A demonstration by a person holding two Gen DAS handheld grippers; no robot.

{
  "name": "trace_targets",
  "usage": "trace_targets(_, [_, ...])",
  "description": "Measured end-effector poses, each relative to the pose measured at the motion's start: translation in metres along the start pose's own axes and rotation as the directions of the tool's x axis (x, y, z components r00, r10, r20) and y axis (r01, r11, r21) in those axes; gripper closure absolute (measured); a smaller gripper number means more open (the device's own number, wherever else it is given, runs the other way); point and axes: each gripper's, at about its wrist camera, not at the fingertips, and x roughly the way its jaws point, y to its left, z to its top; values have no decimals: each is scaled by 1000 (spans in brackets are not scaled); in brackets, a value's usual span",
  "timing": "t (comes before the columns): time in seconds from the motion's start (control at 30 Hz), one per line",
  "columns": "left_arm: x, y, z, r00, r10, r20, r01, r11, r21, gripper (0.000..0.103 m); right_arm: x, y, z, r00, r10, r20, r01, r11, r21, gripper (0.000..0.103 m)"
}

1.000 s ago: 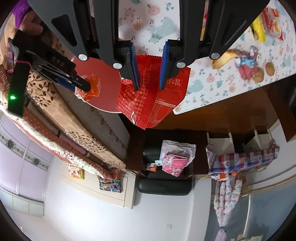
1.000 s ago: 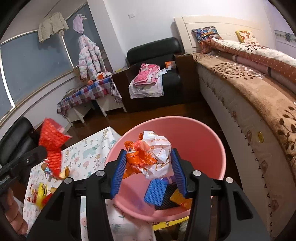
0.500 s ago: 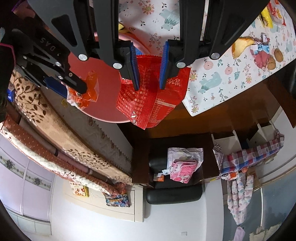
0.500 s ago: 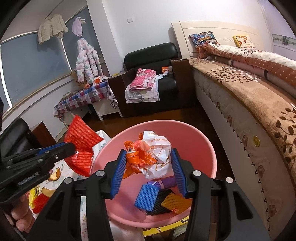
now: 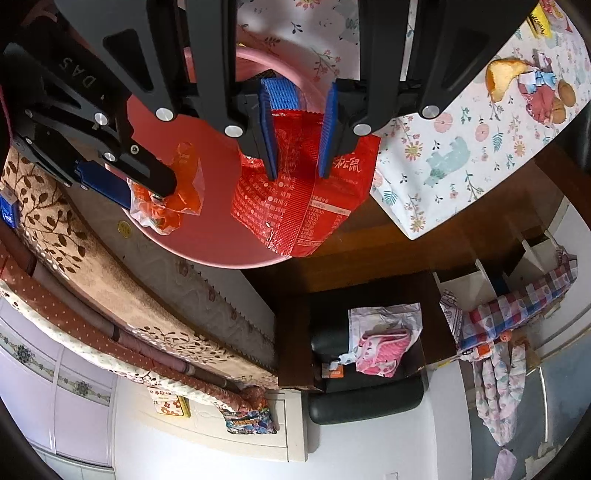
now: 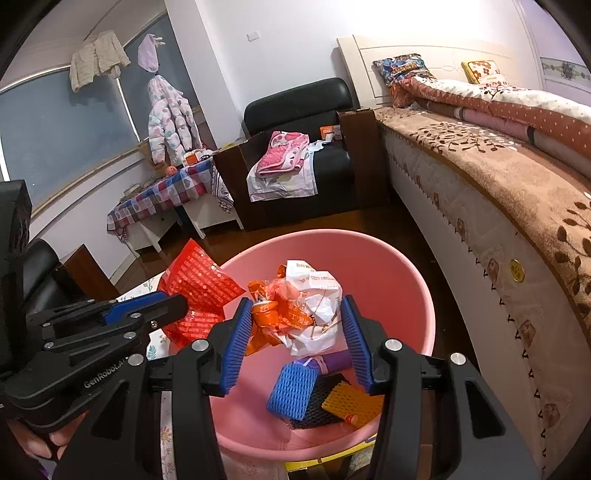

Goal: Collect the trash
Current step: 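Carry both held items over the pink bucket and open both grippers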

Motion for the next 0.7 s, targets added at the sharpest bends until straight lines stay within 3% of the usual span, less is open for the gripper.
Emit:
trace_targets(0.33, [7,-4,-1,1000,-27,-13,27,1000,10,79,3,-2,-2,1000,1,-6,-1,1000,1,53])
trace_targets(0.47, [6,-4,-2,1000,-21,-12,21,1000,17,61,4,-2,-4,1000,6,-10,-6,1000,4,53])
trace_targets(0.7, [2,6,-3,1000,0,-6,0,1000,-15,59,5,-3,-8,1000,8,-14,-8,1000,10,53])
